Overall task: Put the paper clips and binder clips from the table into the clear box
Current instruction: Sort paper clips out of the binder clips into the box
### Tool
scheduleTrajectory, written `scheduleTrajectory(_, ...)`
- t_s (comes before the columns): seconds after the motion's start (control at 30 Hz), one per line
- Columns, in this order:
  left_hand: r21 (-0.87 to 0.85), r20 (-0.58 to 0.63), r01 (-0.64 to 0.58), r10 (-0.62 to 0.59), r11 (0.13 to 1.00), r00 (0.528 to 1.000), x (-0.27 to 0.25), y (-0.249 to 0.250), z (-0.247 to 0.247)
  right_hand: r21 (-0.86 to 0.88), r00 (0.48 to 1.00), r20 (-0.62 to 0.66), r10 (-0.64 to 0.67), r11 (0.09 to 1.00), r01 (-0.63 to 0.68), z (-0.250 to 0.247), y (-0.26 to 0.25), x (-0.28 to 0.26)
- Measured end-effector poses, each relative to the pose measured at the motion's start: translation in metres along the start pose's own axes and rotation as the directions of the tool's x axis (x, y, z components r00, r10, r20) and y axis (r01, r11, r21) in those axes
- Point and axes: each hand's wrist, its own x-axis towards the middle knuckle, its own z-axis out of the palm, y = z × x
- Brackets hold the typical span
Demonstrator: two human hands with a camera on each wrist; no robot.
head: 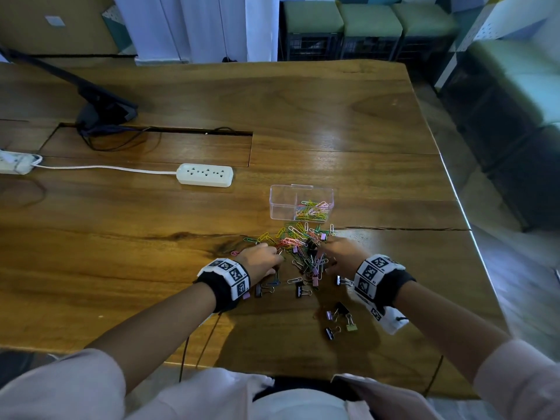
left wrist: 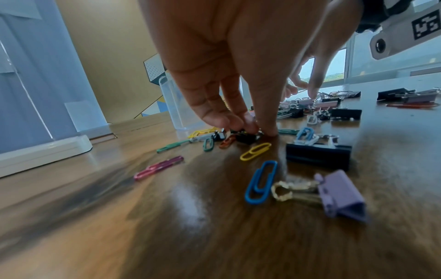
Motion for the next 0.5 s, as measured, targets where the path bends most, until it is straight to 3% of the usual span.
scheduleTrajectory(0.5,-0.098,-0.066,0.009,-0.015,0.995,0.998,-0.008,0.006,0.006,-0.019,0.997,-0.04,-0.074,0.997,0.073,0.007,-0.015,-0.004)
